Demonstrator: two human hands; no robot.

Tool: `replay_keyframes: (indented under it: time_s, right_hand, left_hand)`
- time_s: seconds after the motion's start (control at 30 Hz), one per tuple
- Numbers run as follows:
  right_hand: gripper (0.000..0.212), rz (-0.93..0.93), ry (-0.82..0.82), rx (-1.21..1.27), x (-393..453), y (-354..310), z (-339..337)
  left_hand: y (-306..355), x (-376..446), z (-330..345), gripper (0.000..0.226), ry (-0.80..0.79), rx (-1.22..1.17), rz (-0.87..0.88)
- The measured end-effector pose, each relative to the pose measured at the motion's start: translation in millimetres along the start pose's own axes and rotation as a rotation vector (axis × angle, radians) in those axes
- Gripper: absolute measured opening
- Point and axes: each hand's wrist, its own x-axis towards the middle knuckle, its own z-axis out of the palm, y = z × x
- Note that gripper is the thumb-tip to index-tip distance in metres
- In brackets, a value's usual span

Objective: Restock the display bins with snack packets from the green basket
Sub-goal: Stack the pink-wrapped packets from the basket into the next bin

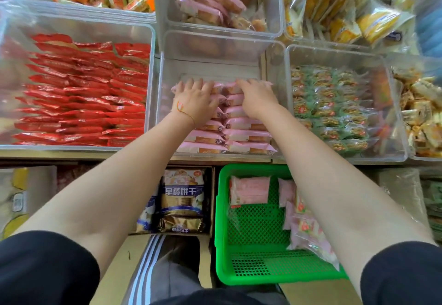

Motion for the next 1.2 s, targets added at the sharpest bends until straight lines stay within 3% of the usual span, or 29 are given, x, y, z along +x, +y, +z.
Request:
replay_keyframes:
  time_s: [0.17, 0.27, 0.4, 0.53, 0.67, 0.73, 0.87, 0.97, 1.1, 1.13, 1.2]
  right_hand:
    - [0.033, 0.069, 0.265, 0.512, -74, -9, -14]
    - [0.023, 0.028, 0.308, 0.692, -129, -16, -4]
    - [0.023, 0.030, 0.294, 0.829, -181, -13, 37]
    - [0.028, 0.322, 0.153, 1.014, -203, 12, 83]
    - [0.025, 0.590, -0.129, 0.808, -207, 41, 136]
    - [0.039, 0.739, -0.209, 0.799, -204, 56, 164]
    - [0.067, 0.777, -0.302, 0.851, -193, 67, 196]
    - [0.074, 0.783, -0.285, 0.966, -185, 62, 209]
    - [0.053, 0.847, -0.315, 1.111, -183, 54, 214]
    - [0.045, 0.830, -0.341, 1.115, -186, 53, 214]
    - [0.031, 0.783, -0.368, 1.142, -192, 52, 211]
  left_hand:
    - [41, -64, -30, 0.019, 0.378, -0.367, 0.016]
    - [69, -119, -19, 0.027, 0.485, -0.453, 0.047]
    - [91, -164, 32, 0.030, 0.428, -0.380, 0.030]
    - [97, -180, 81, 0.024, 0.182, -0.281, 0.019]
    - [86, -193, 118, 0.067, -0.182, -0.274, -0.288]
    - [87, -202, 128, 0.071, -0.276, -0.419, -0.342]
    - [92, -210, 139, 0.067, -0.249, -0.480, -0.361]
    - [92, -209, 145, 0.066, -0.209, -0.458, -0.364]
    - [95, -205, 147, 0.066, -0.252, -0.453, -0.387]
    - [96, -205, 147, 0.066, -0.224, -0.419, -0.389]
    - [98, -208, 146, 0.066, -0.022, -0.237, -0.279]
